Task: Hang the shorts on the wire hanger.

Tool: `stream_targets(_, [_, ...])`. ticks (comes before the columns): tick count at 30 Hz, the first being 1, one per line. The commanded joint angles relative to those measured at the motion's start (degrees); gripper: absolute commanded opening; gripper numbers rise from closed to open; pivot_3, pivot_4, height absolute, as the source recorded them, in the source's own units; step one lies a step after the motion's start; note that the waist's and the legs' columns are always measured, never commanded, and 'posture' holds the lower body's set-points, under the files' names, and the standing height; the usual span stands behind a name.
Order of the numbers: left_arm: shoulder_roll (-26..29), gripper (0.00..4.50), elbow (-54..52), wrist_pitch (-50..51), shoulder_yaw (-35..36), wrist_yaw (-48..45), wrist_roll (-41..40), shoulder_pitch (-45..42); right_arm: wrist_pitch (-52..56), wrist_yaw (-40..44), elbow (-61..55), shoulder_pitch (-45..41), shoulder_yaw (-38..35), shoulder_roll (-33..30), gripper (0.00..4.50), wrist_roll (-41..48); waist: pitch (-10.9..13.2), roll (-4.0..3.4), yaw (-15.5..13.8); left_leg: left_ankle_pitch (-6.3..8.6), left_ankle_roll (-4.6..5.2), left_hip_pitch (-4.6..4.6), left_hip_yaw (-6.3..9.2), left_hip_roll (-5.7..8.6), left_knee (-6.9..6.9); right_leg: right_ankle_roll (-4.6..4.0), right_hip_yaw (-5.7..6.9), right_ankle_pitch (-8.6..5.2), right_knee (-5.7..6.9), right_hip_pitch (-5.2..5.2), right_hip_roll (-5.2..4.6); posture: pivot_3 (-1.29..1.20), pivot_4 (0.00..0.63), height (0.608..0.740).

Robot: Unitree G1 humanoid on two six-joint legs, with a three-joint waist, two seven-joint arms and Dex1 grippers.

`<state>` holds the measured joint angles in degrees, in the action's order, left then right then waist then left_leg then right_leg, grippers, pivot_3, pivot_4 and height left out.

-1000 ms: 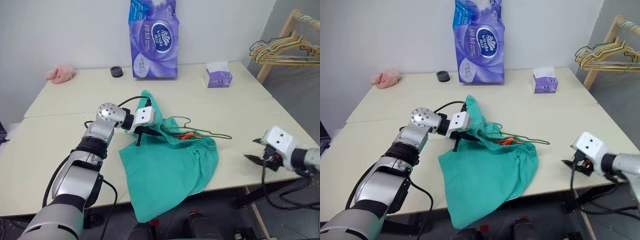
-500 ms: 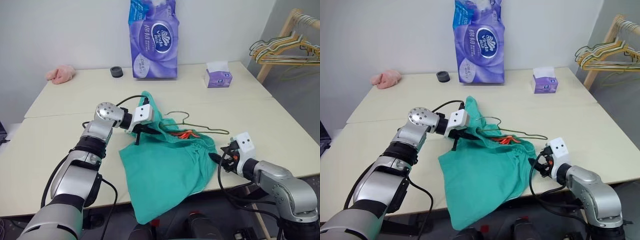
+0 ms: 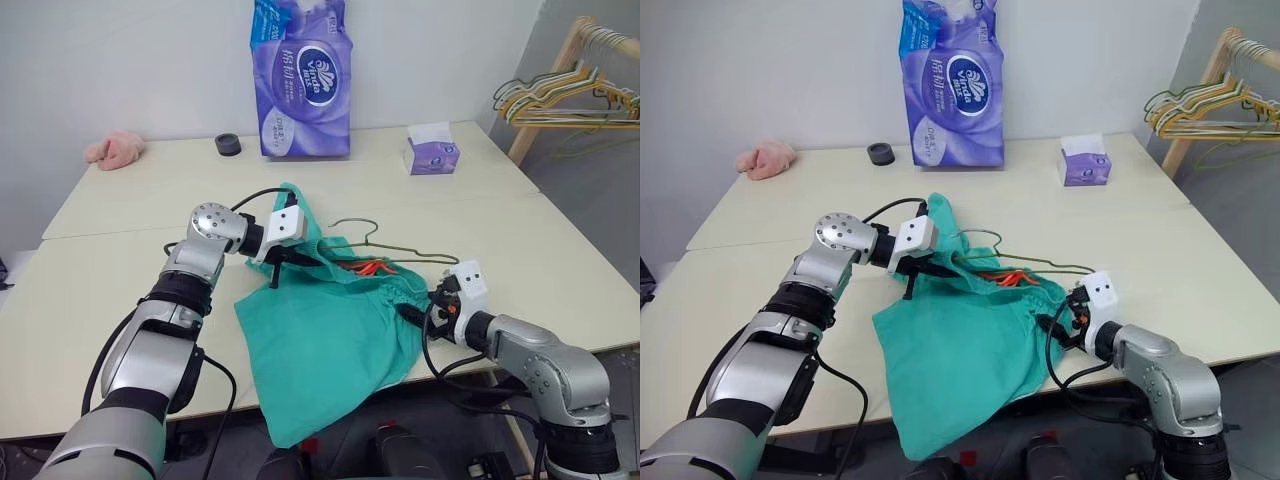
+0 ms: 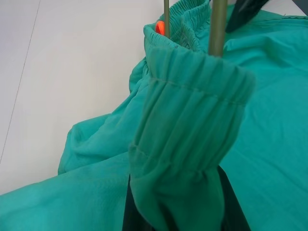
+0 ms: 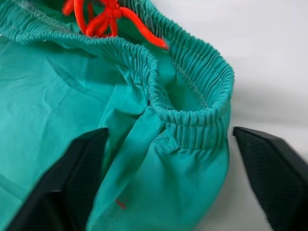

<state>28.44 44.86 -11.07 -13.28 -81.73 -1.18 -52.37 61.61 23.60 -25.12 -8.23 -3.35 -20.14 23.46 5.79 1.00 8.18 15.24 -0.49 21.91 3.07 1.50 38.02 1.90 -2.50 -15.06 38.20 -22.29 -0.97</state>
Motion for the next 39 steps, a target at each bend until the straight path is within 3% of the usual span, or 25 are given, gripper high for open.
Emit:
stream_targets(1, [0.4,0.00,-2.2,0.2,1.3,0.6,-0.8,-1.5,-1.6,-1.0,-0.2,-0.9,0.7,-0.4,4.48,-0.7,0.0,0.00,0.0,0.00,0.00,0.00,0.00,0.00,0.00,0.00,0.00,0.00,0.00,0.00,0.00,-0.19,0.052,0.740])
stream_targets(5, [0.3,0.00,-2.4,0.3,1.4,0.7,-0.8,-1.5,-2.5,-1.9,1.1,-1.1,1.6,-0.6,4.48,-1.7,0.0,0.00,0.0,0.00,0.00,0.00,0.00,0.00,0.00,0.00,0.00,0.00,0.00,0.00,0.00,-0.19,0.051,0.740])
stream_targets(8, [0.5,0.00,-2.9,0.7,1.6,0.7,-1.1,-1.2,-3.2,-3.2,1.6,-0.8,2.3,-0.2,3.86,-2.8,0.0,-0.01,0.0,0.00,0.00,0.00,0.00,0.00,0.00,0.00,0.00,0.00,0.00,0.00,0.00,-0.19,0.053,0.740])
stream_targets(16, [1.0,0.00,-2.0,2.7,2.7,0.6,-2.0,-2.3,-5.4,-5.0,1.7,-0.3,0.2,-0.1,1.10,-3.5,0.0,-0.01,0.0,0.00,0.00,0.00,0.00,0.00,0.00,0.00,0.00,0.00,0.01,0.00,0.00,-0.20,0.055,0.740])
stream_targets(19, [1.5,0.00,-2.9,7.9,4.2,-0.2,-4.3,-2.4,-5.3,-5.0,-0.2,0.0,-2.5,-1.8,0.06,-3.2,0.0,-0.01,0.0,0.00,0.00,0.00,-0.01,0.00,0.01,0.00,0.00,0.00,0.01,0.00,0.00,-0.20,0.055,0.740])
stream_targets(28, [8.2,0.00,-12.4,21.9,2.6,-10.4,-9.0,0.6,-2.0,-2.1,-4.7,3.6,-10.8,-8.6,0.02,0.5,0.0,-0.02,0.4,0.00,0.00,0.01,0.00,-0.01,-0.01,0.00,0.00,0.00,0.01,-0.01,0.02,-0.21,0.062,0.740])
stream_targets(34, [10.9,0.00,-15.8,24.9,-1.0,-10.8,-12.2,0.8,-0.7,-1.8,-4.0,3.1,-12.2,-10.5,0.02,2.9,0.0,-0.01,0.7,0.00,0.00,-0.01,0.00,-0.03,0.00,0.01,-0.01,-0.01,0.00,0.02,0.02,-0.21,0.070,0.740])
stream_targets(39, [12.4,0.00,-15.3,20.4,-4.3,-10.8,-10.2,1.3,-0.1,-1.6,-4.1,2.6,-12.5,-11.6,0.02,4.2,0.0,-0.02,0.7,0.00,0.00,-0.02,-0.03,-0.02,-0.02,0.01,-0.04,-0.01,0.00,0.01,0.02,-0.21,0.069,0.740])
